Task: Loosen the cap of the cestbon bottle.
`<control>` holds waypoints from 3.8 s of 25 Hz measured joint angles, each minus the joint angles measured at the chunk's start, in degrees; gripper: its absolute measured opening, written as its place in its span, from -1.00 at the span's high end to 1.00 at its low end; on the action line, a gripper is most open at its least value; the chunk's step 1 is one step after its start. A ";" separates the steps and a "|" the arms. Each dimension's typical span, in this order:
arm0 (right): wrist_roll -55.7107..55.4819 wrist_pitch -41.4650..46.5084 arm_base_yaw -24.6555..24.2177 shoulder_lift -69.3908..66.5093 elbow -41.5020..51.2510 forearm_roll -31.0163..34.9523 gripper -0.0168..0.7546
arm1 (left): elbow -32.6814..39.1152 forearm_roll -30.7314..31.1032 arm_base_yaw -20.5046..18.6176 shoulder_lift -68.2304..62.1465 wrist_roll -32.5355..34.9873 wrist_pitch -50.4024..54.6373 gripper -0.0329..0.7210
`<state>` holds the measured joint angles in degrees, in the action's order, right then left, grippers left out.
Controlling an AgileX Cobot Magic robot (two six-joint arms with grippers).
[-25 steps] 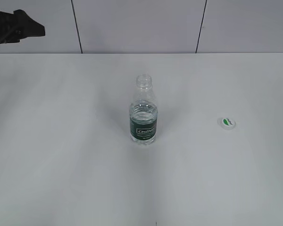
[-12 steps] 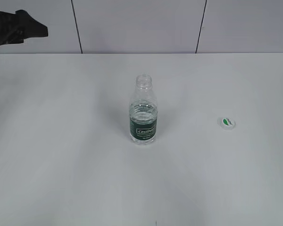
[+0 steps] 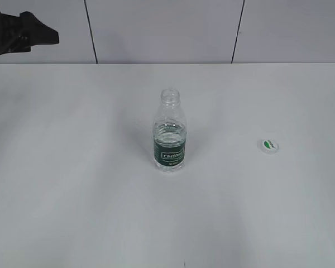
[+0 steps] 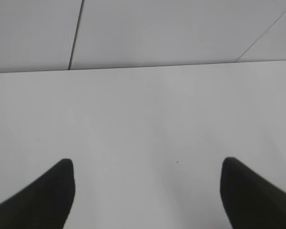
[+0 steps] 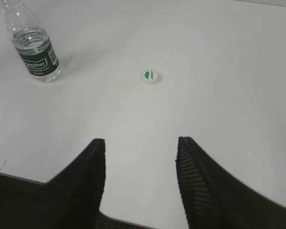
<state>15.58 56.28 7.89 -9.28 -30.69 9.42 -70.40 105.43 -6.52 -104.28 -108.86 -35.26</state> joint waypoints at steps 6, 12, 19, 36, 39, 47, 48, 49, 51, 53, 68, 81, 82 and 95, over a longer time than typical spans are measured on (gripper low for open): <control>-0.95 6.96 0.00 0.94 0.39 1.44 -0.01 | 0.00 0.00 0.00 0.00 0.00 -0.71 -0.60; -2.27 6.81 0.00 6.52 1.40 -0.47 -0.01 | 0.00 0.00 0.00 0.00 0.00 -1.24 -0.59; -5.47 6.61 0.00 9.71 1.60 -3.72 -0.01 | 0.00 0.00 0.00 0.00 0.00 -1.58 -0.59; -12.37 6.54 0.00 9.71 1.65 -10.03 -0.01 | 0.00 0.00 0.00 0.00 0.00 -3.95 -0.58; -12.48 6.54 0.00 9.71 1.65 -10.14 -0.01 | 0.00 0.00 0.00 0.00 0.00 -4.51 -0.58; -12.53 6.47 -3.21 9.71 1.65 -12.67 -0.01 | 0.00 0.00 0.00 0.00 0.00 -5.31 -0.58; -12.53 6.47 -4.32 9.71 1.65 -12.79 -0.01 | 0.00 0.00 0.00 0.00 0.00 -5.36 -0.58; -12.53 6.47 -5.21 9.71 1.65 -12.87 -0.01 | 0.00 0.00 0.00 0.00 0.00 -5.36 -0.58; -12.53 6.47 -6.80 9.71 1.65 -12.97 -0.01 | 0.00 0.00 0.00 0.00 0.00 -5.36 -0.58; -12.53 6.47 -7.25 9.71 1.65 -13.05 -0.01 | 0.00 0.00 0.00 0.00 0.00 -5.49 -0.58; -12.49 6.43 -7.25 9.71 1.65 -13.09 -0.01 | 0.00 0.00 0.06 0.00 0.00 -7.04 -0.58; -12.49 6.40 -7.25 9.71 1.65 -13.12 -0.01 | 2.15 -0.25 9.28 3.57 0.00 18.81 -0.58; -12.49 6.40 -7.25 9.71 1.65 -13.12 -0.01 | 2.87 -0.87 10.76 3.80 0.00 22.79 -0.58; -12.49 6.40 -7.25 9.71 1.65 -13.12 -0.01 | 6.18 -39.04 24.78 5.77 37.56 58.46 -0.58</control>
<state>3.09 62.68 0.64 0.43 -29.04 -3.71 -64.22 66.39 18.27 -98.52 -71.31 23.20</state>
